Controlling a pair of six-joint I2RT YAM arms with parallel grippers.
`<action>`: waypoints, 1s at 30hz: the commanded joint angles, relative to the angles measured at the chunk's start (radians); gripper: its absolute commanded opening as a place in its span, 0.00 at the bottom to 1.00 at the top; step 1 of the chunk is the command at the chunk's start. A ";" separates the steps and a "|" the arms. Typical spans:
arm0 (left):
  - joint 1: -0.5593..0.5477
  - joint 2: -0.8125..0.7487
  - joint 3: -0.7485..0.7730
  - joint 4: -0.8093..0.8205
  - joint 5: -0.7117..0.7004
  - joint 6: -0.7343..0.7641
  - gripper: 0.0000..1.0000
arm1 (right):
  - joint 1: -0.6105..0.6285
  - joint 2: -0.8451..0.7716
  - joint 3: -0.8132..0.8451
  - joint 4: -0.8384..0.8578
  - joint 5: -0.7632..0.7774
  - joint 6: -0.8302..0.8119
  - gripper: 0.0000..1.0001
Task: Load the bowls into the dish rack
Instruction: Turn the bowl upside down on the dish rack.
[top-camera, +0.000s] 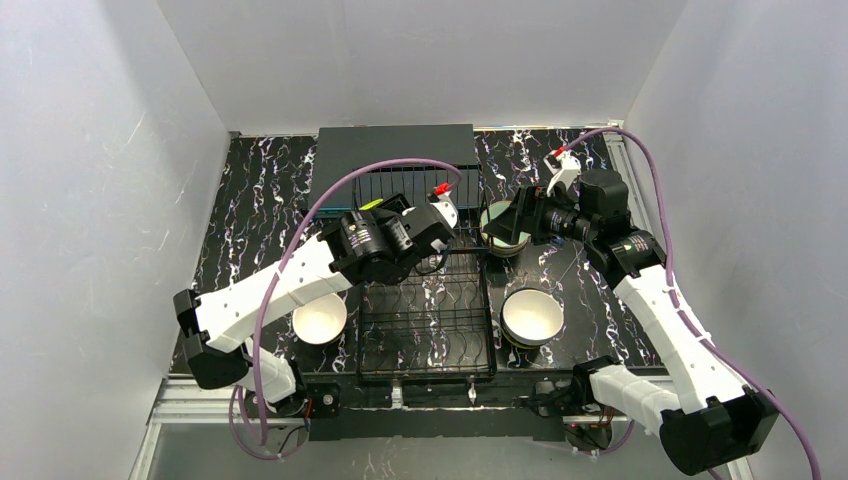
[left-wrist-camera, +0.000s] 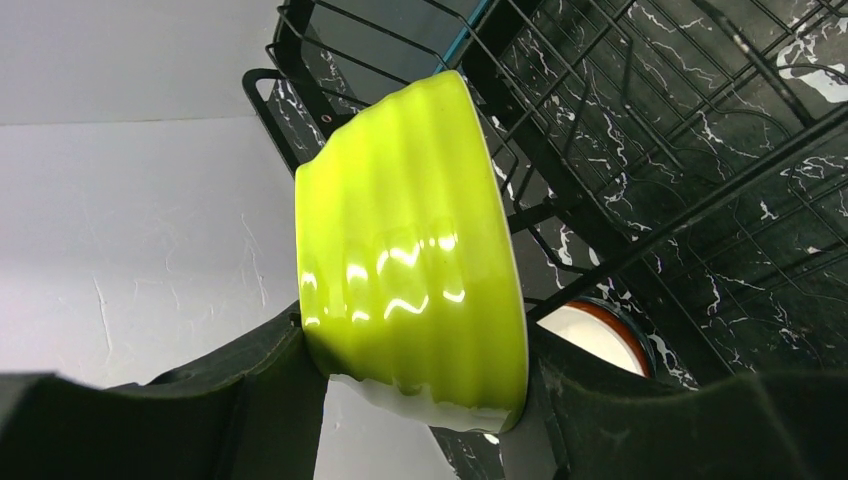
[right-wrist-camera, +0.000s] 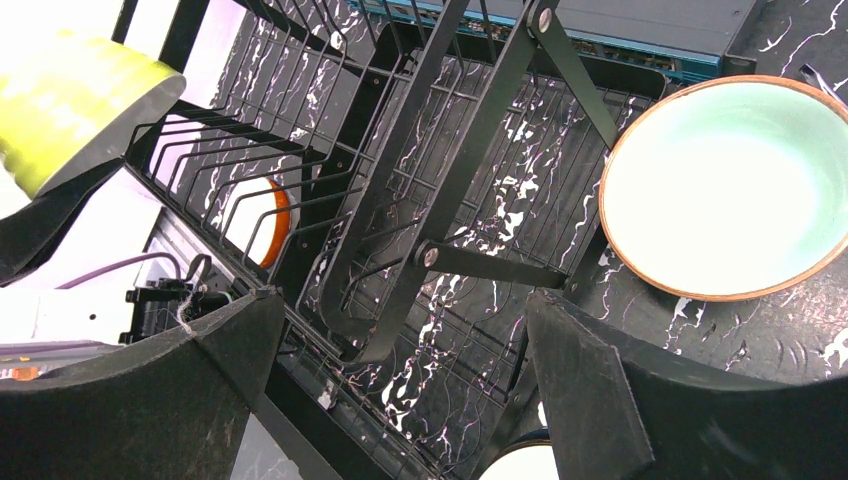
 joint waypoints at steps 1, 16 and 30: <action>-0.015 -0.007 0.013 -0.056 -0.033 -0.048 0.00 | -0.006 -0.017 -0.005 0.014 -0.007 -0.014 0.99; -0.060 0.093 0.070 -0.203 -0.078 -0.106 0.01 | -0.006 -0.020 -0.006 0.013 -0.010 -0.012 0.99; -0.072 0.119 0.138 -0.330 -0.047 -0.160 0.56 | -0.005 -0.020 -0.006 0.016 -0.012 -0.010 0.99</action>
